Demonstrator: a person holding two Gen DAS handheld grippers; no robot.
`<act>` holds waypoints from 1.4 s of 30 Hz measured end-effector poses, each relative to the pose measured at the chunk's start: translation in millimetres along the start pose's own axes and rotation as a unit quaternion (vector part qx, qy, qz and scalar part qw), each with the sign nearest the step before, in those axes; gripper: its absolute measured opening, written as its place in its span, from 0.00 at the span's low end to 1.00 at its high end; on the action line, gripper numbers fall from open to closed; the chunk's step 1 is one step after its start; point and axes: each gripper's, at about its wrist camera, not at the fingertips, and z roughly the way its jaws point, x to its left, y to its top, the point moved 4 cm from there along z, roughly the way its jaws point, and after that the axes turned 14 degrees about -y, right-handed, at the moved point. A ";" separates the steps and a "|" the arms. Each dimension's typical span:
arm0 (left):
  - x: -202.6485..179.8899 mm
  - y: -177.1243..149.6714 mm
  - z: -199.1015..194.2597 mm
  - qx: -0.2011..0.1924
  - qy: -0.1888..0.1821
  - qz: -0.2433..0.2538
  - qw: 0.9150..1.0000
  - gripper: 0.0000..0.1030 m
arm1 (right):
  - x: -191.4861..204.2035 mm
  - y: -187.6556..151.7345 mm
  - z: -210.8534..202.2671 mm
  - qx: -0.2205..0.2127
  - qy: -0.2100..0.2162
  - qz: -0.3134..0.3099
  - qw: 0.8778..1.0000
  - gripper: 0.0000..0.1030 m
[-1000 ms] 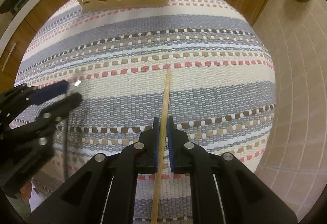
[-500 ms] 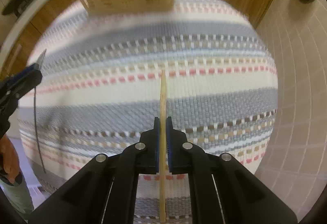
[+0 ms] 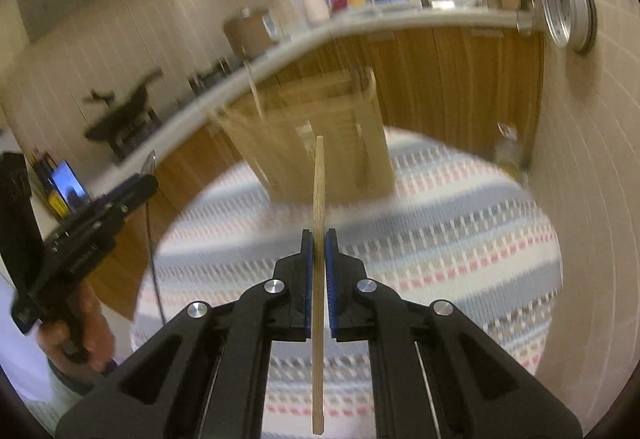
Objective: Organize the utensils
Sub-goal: 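Lift the spoon and chopstick with both tools over the basket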
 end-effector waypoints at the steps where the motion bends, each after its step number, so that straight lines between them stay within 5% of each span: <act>1: -0.9 9.1 -2.0 -0.015 0.008 0.003 1.000 0.30 | 0.4 6.5 -3.1 -0.019 0.002 0.004 1.000 0.04; 8: 5.4 62.0 -7.2 -0.095 0.033 -0.012 0.995 0.30 | 7.1 50.2 -16.3 -0.103 0.014 0.027 0.994 0.04; 19: 20.6 138.9 8.7 -0.201 0.092 -0.005 0.975 0.30 | 18.4 139.3 -20.5 -0.235 0.006 0.042 0.971 0.04; 29: 43.1 136.6 66.8 -0.208 0.115 0.029 0.971 0.30 | 45.1 167.4 40.7 -0.287 -0.026 0.042 0.957 0.04; 42: 64.0 120.2 85.8 -0.226 0.118 0.016 0.967 0.30 | 65.6 144.4 94.5 -0.322 -0.088 -0.021 0.942 0.04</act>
